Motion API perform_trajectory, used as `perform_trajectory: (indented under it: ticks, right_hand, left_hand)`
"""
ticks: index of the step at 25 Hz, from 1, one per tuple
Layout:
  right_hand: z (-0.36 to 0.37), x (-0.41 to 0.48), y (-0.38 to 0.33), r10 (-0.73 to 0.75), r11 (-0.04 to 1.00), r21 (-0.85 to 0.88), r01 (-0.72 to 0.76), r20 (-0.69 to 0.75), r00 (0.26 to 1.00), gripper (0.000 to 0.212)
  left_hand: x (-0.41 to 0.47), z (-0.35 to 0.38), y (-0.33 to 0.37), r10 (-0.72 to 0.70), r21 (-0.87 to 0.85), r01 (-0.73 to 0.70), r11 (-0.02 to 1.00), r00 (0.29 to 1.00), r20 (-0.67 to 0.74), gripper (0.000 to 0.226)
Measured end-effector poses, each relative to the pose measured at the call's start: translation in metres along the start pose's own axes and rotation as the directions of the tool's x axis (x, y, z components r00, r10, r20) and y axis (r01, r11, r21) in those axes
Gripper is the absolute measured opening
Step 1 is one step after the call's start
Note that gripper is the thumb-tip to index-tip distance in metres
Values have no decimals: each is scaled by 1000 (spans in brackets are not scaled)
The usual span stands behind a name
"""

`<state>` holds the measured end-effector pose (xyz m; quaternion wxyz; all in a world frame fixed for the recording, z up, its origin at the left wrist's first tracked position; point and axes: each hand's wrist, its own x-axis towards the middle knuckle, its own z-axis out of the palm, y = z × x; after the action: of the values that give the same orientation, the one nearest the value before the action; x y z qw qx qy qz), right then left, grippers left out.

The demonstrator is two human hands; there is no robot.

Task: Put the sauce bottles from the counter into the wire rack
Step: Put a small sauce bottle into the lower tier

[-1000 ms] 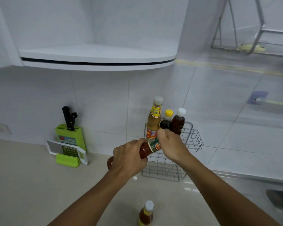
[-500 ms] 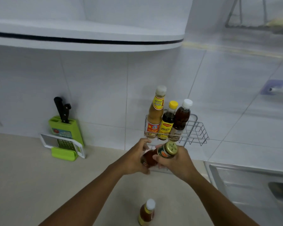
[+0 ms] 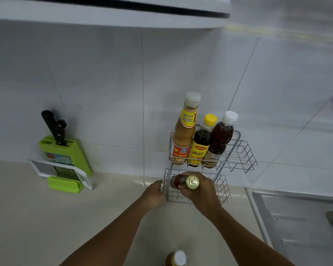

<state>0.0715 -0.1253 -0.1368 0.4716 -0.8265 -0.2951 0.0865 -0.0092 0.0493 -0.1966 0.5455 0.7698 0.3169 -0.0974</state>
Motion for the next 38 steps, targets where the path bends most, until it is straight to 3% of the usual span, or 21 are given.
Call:
perform_trajectory:
  ticks: [8, 13, 19, 23, 32, 34, 38]
  right_hand:
    - [17, 41, 15, 97, 994, -68, -89, 123, 988, 37]
    - [29, 63, 17, 121, 992, 6, -125, 221, 968, 51]
    - [33, 68, 20, 75, 993, -109, -46, 283, 956, 56]
    - [34, 63, 17, 67, 993, -110, -39, 262, 963, 54]
    - [15, 29, 6, 185, 977, -150, -150, 253, 950, 83]
    - [9, 20, 3, 211, 970, -167, -177, 222, 952, 79]
    - [-3, -13, -9, 208, 968, -188, -164, 246, 947, 44]
  left_hand:
    - [14, 5, 3, 3, -1, -3, 1000, 1000, -6, 34]
    - [13, 3, 0, -9, 4, 9, 1000, 1000, 11, 51]
    - [14, 3, -5, 18, 1, -18, 1000, 999, 30, 65]
    - [16, 6, -7, -3, -20, 4, 1000, 999, 46, 68]
    - [-33, -16, 13, -81, 122, 78, 989, 997, 17, 58]
    - [-45, -21, 14, -36, 210, 27, 977, 999, 38, 54]
    - [-88, -18, 15, -20, 390, -39, 920, 989, 145, 52]
